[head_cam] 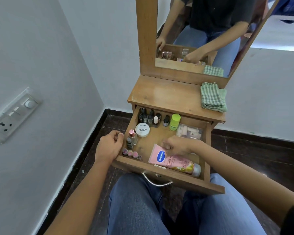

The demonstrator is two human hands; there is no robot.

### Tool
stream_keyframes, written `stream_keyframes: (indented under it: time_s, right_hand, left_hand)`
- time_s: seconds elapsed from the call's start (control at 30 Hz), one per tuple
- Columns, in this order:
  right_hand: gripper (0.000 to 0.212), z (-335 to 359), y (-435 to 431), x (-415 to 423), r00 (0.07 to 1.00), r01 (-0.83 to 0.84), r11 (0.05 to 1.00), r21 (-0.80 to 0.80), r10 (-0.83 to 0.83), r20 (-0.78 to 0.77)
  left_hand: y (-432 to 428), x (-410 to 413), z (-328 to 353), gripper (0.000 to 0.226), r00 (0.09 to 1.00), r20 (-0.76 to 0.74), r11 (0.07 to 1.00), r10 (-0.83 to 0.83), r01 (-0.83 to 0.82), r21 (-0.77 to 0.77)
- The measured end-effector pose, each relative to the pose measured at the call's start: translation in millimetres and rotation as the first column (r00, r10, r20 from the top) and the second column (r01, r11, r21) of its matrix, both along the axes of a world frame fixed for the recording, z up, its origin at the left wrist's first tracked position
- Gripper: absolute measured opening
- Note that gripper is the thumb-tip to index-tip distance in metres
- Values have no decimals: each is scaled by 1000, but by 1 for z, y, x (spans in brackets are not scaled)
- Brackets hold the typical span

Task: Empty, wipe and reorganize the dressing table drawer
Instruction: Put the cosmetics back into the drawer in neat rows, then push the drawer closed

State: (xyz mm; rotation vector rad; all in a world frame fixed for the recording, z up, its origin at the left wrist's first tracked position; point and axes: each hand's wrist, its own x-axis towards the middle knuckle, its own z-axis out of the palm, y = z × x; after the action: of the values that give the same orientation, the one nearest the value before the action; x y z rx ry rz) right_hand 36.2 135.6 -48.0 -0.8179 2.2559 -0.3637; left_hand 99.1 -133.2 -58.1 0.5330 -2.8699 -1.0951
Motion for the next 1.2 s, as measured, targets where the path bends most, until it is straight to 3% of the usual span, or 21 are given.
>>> stream_keyframes:
  time_s: [0.4,0.53,0.67,0.9,1.07,1.2]
  right_hand:
    - [37,-12,14,21,997,56,998,41,-53,-56]
    - [45,2,28,36,976,201,979,-44,-204,-73]
    - [58,30,31,75,929,291,929,-226,-331,-165]
    - [80,7,28,140,802,225,947,-228,-313,-509]
    - [79,-11,34,149,673,293,911,-289,-411,-614]
    - [85,-11,35,141,614,275,910,-310,-414,-672]
  left_hand:
    - [2,0,1,31,1000,17,999,-9,9,-39]
    - [2,4,2,34,999,-31,998,-22,20,-62]
    - [2,7,1,37,989,-126,992,-72,58,-110]
    - [14,24,12,56,922,-338,947,-191,82,-310]
    - [47,38,3,61,863,-279,859,-420,280,-428]
    - [59,32,-1,62,867,-248,846,-431,293,-445]
